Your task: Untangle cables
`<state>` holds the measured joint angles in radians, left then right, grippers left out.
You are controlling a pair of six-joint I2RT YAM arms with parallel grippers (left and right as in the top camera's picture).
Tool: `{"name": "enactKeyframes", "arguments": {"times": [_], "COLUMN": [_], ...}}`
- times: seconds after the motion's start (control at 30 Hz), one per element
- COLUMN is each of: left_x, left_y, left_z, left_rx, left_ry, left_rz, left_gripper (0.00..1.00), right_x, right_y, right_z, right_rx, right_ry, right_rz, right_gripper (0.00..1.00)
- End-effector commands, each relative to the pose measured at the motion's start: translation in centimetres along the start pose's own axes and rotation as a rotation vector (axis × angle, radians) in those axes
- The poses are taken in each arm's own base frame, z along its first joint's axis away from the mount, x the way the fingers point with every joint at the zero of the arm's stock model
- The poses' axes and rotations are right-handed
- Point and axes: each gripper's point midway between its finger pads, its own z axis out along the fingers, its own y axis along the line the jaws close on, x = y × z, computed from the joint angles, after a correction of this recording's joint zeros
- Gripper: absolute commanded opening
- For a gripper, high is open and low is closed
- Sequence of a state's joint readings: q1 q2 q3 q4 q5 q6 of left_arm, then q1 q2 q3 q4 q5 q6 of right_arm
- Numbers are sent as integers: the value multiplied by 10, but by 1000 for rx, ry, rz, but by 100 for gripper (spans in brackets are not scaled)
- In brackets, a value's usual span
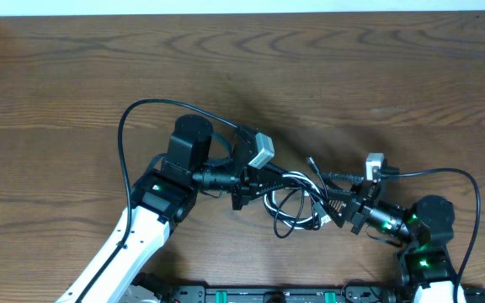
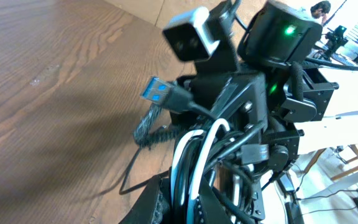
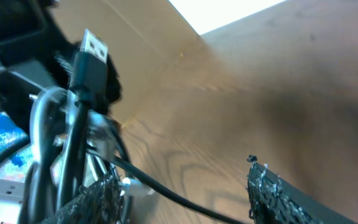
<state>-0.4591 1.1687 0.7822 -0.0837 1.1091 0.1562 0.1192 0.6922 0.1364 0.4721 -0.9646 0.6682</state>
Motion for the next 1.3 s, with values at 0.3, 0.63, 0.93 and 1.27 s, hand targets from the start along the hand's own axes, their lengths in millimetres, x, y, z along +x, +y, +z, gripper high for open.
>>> {"name": "enactKeyframes", "arguments": {"times": [0.3,0.63,0.93,1.27], "left_x": [5,5,5,15], "left_y": [-6,-6,-5,3], "left_z": [-4,-4,-4,1], "left_rx": [6,7,6,10], "left_ry": [35,34,34,60], "left_rz": [61,62,61,15], "left_gripper": [8,8,8,8], "right_x": [-49,-29,-26,-29], "right_y": [-29,-32,-27,-26], "right_z": [-14,-11,-10,-6], "right_rx": [189,177,149,158], "right_ry": [-229,-149,-129,-149], "right_rz": [-53,13,9,16], "right_gripper": [74,71,68,68]}}
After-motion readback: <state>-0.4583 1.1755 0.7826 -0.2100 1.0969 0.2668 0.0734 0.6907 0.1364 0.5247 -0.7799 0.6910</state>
